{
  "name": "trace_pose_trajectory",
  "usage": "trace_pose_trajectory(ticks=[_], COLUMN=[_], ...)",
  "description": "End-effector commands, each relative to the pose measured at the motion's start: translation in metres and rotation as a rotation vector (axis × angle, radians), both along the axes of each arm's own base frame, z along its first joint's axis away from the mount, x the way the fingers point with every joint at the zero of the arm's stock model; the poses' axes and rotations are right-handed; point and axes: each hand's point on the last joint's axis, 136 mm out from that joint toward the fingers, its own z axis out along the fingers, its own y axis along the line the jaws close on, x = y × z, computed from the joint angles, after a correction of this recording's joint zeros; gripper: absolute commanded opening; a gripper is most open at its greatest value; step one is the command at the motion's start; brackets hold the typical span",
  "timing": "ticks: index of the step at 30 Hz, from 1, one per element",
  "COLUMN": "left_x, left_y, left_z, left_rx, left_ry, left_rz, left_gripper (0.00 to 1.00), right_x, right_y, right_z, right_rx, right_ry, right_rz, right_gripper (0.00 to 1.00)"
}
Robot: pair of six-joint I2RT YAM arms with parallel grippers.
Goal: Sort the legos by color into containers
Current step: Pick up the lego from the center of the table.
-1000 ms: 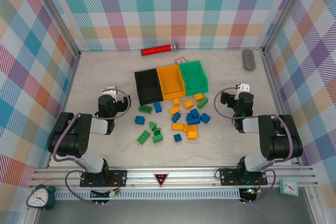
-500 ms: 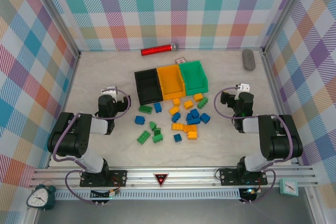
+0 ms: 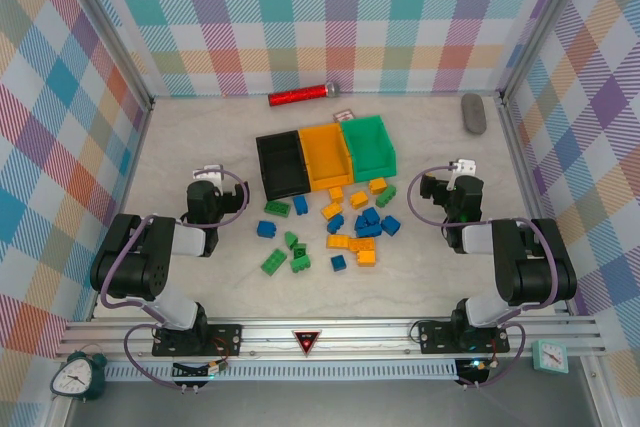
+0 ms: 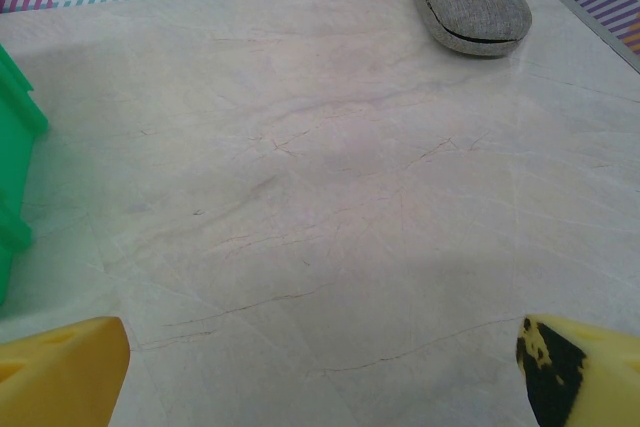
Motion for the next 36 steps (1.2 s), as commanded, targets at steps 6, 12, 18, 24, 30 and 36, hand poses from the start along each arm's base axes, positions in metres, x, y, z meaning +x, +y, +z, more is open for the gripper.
trace_pose_trajectory(ticks=[6,12,18,24,30,36], left_x=[0.002,-0.008,-0.025,-0.046,-0.057,-0.060], left_y=[0.009,0.008,0.010,0.021,0.015,-0.016], left_z=[0.025,0.047,0.088,0.119,0.108,0.080], left_rx=[0.003,-0.012,-0.093,-0.183,-0.306,-0.428], left_ry=[-0.066,-0.074,-0.070,-0.074,-0.011,0.068], left_rz=[0.039,0.039,0.074,0.177,0.198,0.069], left_gripper=[1.00,1.00,1.00,1.00,1.00,1.00], right_x=[-0.001,-0.008,-0.011,-0.014,-0.032,-0.047], right_y=[0.002,0.002,0.011,0.024,0.029,0.072], right_z=[0.013,0.018,0.024,0.052,0.066,0.053], right_rx=[0.008,0.009,-0.015,0.001,0.224,0.387], right_ry=[-0.057,-0.101,-0.128,-0.002,0.101,0.451], right_rz=[0.014,0.013,0.057,0.063,-0.005,0.129], right_gripper=[0.99,0.99,1.00,0.99,0.99,0.94])
